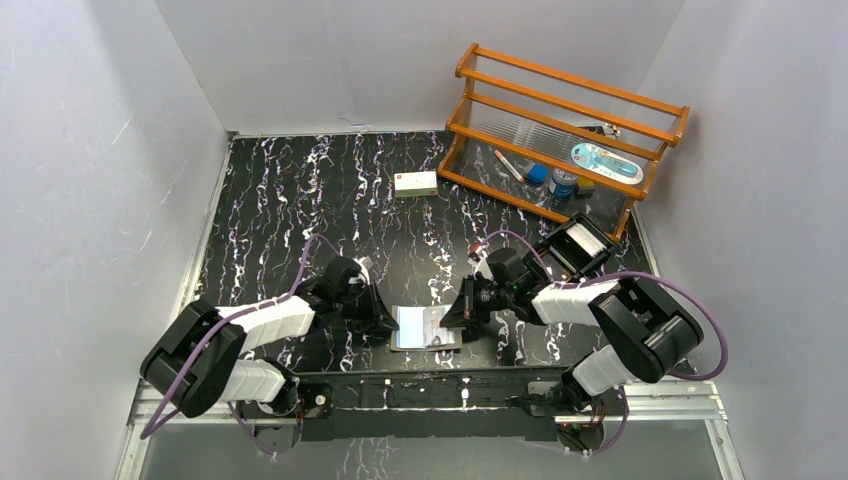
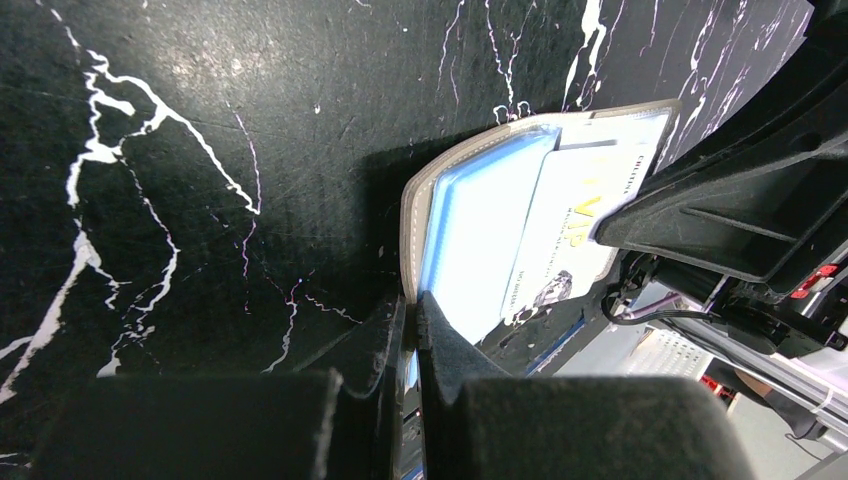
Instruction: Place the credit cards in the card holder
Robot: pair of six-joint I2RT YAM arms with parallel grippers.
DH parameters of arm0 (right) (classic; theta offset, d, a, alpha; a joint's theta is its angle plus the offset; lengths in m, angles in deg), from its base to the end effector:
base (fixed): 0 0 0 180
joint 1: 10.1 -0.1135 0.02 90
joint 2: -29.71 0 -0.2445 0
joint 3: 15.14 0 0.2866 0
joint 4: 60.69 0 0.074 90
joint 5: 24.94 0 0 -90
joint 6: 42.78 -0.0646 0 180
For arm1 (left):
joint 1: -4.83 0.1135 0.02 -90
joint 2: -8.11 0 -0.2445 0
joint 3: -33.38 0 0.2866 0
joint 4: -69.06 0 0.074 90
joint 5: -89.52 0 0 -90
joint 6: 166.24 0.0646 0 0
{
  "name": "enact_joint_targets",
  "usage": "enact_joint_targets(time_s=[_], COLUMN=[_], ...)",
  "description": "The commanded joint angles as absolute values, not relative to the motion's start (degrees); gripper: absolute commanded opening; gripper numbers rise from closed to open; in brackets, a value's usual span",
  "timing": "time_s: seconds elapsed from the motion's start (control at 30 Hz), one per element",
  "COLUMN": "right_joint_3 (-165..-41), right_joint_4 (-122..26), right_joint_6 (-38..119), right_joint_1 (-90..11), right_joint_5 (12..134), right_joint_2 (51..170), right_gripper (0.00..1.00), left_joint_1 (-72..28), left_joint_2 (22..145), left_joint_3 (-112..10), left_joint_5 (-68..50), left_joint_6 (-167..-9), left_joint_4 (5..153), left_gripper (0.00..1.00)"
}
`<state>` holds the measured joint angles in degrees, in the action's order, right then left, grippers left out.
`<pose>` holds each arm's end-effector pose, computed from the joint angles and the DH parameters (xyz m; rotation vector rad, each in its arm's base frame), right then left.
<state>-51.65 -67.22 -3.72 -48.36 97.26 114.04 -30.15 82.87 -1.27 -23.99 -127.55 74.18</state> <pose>0.2024 0.2035 0.0595 -0.0501 2.6017 1.3504 0.2054 -0.1752 0.0702 -0.1493 2.6160 -1.1317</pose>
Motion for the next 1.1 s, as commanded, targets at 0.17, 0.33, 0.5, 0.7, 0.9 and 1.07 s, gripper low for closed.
enact_joint_targets(time_s=[0.17, 0.33, 0.5, 0.7, 0.9, 1.07], right_joint_3=[-51.0, -52.5, -53.5, -53.2, -53.0, -51.3], right_joint_4=[-72.3, -72.8, -73.0, -72.6, -68.1, -72.0], right_joint_6=[-4.4, -4.4, -4.2, -3.8, -1.8, -3.6], right_joint_1=[-48.5, -48.5, -48.5, -48.5, -48.4, -48.3], right_joint_5=[97.7, 97.8, 98.1, 97.4, 91.9, 90.7], right_joint_2=[116.4, 117.8, 118.8, 118.3, 113.0, 112.0], right_gripper=[0.00, 0.00, 0.00, 0.00, 0.00, 0.00], left_joint_1=[-30.0, -30.1, -30.1, -30.1, -30.1, -30.1], left_joint_2=[82.0, 82.1, 82.1, 82.4, 82.6, 82.9], left_joint_3=[-0.2, -0.2, 0.0, 0.4, 0.5, 0.5], left_joint_5=[-24.3, -24.6, -24.7, -24.7, -24.7, -24.7], left_joint_6=[-128.0, -128.3, -128.4, -128.5, -128.5, -128.6], left_joint_4=[74.4, 74.1, 73.9, 73.4, 73.2, 72.9], left_gripper=[0.00, 0.00, 0.00, 0.00, 0.00, 0.00])
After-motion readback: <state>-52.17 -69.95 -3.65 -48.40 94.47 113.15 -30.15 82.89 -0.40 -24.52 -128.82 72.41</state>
